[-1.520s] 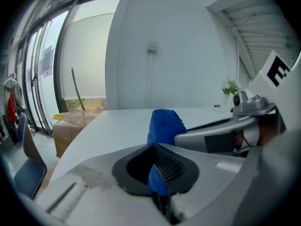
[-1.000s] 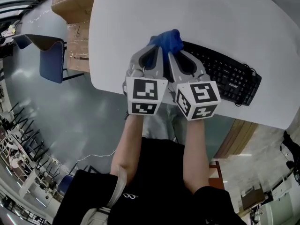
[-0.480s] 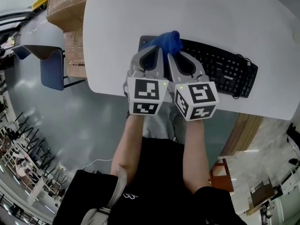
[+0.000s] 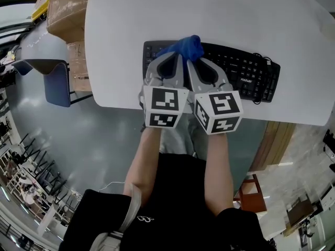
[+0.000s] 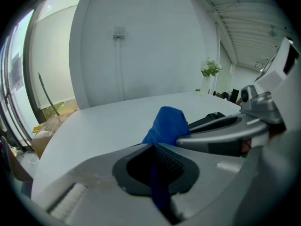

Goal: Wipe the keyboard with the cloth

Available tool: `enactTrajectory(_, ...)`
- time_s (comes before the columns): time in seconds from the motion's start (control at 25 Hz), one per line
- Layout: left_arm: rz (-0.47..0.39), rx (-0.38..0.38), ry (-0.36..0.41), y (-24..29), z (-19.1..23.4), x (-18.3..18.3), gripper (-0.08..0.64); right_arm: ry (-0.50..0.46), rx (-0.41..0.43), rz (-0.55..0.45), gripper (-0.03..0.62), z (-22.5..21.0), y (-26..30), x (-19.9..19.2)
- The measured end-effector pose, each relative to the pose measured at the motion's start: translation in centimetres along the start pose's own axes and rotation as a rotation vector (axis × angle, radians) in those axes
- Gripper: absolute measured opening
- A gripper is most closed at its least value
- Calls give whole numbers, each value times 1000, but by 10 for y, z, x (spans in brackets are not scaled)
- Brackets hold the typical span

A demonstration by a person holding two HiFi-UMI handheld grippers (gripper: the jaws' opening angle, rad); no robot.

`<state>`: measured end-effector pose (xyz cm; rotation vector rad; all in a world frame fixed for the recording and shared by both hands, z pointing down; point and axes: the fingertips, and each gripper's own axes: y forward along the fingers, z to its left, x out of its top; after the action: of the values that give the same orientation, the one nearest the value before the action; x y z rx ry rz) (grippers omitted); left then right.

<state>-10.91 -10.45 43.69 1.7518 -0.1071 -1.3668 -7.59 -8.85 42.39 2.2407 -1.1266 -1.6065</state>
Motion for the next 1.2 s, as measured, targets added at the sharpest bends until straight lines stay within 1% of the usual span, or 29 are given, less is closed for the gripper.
enactTrajectory(1.2,-20,-102,80,34,-99,30,-14,52,-115,-46,40,-83,-66,-1)
